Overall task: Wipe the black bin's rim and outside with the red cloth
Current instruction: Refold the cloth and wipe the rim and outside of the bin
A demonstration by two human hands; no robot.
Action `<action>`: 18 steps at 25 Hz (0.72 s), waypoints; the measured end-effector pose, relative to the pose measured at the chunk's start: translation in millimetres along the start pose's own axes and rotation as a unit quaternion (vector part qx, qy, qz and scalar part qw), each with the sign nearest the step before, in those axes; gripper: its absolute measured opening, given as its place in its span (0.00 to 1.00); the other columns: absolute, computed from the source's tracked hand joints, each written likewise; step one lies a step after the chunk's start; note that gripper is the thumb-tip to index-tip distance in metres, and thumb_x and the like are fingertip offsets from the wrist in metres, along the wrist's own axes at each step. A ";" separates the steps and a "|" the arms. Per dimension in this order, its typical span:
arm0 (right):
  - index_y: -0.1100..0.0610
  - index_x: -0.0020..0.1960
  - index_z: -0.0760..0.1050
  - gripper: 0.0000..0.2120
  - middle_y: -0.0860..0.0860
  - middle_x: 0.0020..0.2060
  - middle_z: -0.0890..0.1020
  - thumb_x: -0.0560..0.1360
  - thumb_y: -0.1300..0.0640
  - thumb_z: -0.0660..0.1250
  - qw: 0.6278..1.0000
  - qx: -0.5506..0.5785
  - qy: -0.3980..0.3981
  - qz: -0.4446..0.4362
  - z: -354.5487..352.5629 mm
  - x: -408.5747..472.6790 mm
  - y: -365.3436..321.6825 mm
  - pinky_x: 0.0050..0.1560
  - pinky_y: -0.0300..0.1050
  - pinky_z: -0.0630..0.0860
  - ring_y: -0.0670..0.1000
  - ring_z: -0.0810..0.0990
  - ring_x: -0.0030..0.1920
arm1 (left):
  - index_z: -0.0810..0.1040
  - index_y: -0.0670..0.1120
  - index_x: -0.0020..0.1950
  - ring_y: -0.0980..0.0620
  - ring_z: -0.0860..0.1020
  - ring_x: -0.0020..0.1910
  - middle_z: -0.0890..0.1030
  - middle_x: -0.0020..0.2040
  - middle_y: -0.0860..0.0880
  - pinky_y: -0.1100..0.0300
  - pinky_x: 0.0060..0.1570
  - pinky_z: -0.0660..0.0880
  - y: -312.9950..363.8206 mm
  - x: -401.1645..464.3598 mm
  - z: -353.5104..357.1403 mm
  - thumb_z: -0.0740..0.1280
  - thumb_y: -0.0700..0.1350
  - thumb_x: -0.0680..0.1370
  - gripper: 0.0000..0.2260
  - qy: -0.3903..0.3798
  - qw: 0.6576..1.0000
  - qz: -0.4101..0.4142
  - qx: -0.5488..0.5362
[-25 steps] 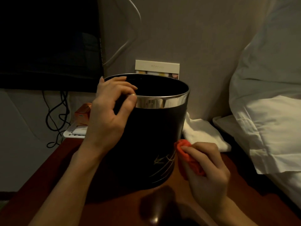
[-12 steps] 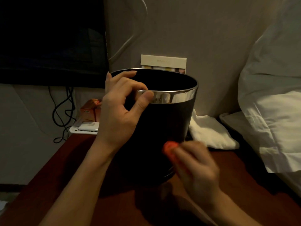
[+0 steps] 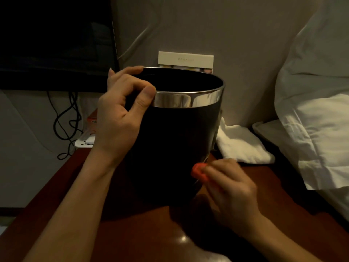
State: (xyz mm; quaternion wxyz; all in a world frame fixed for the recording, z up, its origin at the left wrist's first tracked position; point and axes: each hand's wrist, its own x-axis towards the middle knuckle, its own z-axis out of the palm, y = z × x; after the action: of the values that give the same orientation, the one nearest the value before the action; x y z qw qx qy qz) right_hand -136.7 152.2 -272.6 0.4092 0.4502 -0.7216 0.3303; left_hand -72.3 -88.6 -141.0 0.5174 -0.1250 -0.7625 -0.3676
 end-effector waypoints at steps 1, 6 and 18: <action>0.63 0.54 0.86 0.10 0.53 0.51 0.83 0.80 0.57 0.70 0.999 -0.004 0.032 0.026 -6.2 4.0 0.1 0.55 0.34 0.74 0.49 0.78 0.50 | 0.76 0.46 0.46 0.55 0.70 0.66 0.77 0.48 0.56 0.49 0.74 0.49 -0.7 0.3 0.8 0.62 0.46 0.80 0.06 -0.001 1.000 -0.001 -0.008; 0.60 0.52 0.85 0.08 0.52 0.52 0.83 0.82 0.57 0.70 0.998 0.051 -0.030 -0.016 15.7 -24.1 -17.5 0.47 0.47 0.79 0.52 0.81 0.47 | 0.76 0.45 0.46 0.55 0.72 0.65 0.79 0.48 0.53 0.43 0.72 0.53 -0.8 -0.8 2.6 0.60 0.44 0.81 0.08 0.019 0.999 0.002 -0.045; 0.65 0.55 0.85 0.08 0.54 0.48 0.81 0.77 0.62 0.75 0.974 -0.028 0.218 0.057 -13.1 88.1 -43.9 0.53 0.36 0.75 0.52 0.80 0.48 | 0.75 0.51 0.48 0.61 0.70 0.61 0.74 0.47 0.63 0.50 0.73 0.50 23.2 -6.5 18.4 0.66 0.46 0.77 0.01 0.008 0.998 0.049 0.042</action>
State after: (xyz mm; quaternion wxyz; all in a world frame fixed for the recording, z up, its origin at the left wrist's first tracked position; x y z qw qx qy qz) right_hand -115.4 113.4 -183.7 0.5497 0.3134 -0.6485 0.4232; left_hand -69.0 -58.5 -140.3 0.5461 -0.1372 -0.7659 -0.3104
